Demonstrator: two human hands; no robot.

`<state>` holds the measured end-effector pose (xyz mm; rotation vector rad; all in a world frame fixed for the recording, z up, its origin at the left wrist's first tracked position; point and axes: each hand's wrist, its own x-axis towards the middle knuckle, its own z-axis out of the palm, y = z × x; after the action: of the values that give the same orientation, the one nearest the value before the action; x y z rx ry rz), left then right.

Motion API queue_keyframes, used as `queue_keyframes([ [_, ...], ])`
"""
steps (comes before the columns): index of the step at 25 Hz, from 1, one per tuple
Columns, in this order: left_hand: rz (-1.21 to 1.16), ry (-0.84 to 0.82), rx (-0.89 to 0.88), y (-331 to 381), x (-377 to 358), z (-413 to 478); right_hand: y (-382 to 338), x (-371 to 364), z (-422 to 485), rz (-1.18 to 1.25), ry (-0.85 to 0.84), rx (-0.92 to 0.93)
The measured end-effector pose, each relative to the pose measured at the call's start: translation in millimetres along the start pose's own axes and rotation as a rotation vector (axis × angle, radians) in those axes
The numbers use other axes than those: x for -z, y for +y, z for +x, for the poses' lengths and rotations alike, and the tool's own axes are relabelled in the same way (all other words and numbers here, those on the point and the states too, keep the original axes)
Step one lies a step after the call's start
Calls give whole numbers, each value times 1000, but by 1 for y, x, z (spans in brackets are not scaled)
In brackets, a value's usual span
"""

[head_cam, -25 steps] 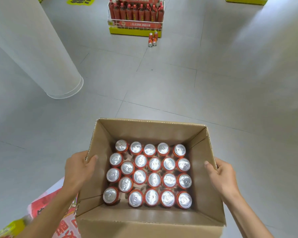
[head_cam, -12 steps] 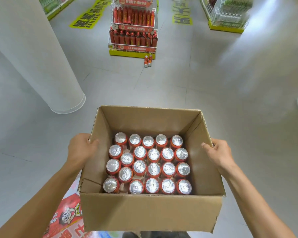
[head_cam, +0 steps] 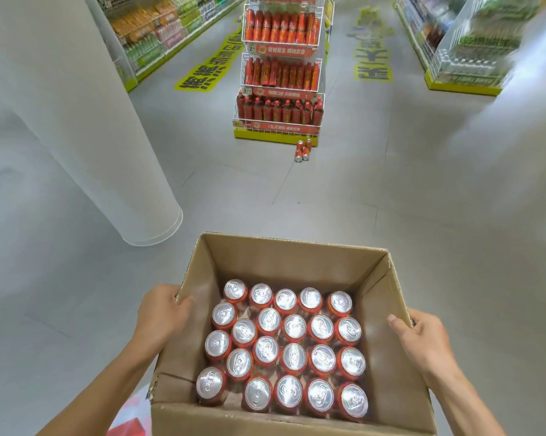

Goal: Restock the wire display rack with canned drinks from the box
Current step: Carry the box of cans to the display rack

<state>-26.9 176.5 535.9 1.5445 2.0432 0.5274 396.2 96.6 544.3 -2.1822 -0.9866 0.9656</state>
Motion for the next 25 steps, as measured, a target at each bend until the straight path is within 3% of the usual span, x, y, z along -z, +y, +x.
queue_keyframes([
  [8, 23, 56, 49, 73, 0, 139, -111, 5, 158, -58, -19, 103],
  [25, 43, 37, -33, 206, 3, 576, -344, -81, 487, 9, 56, 22],
])
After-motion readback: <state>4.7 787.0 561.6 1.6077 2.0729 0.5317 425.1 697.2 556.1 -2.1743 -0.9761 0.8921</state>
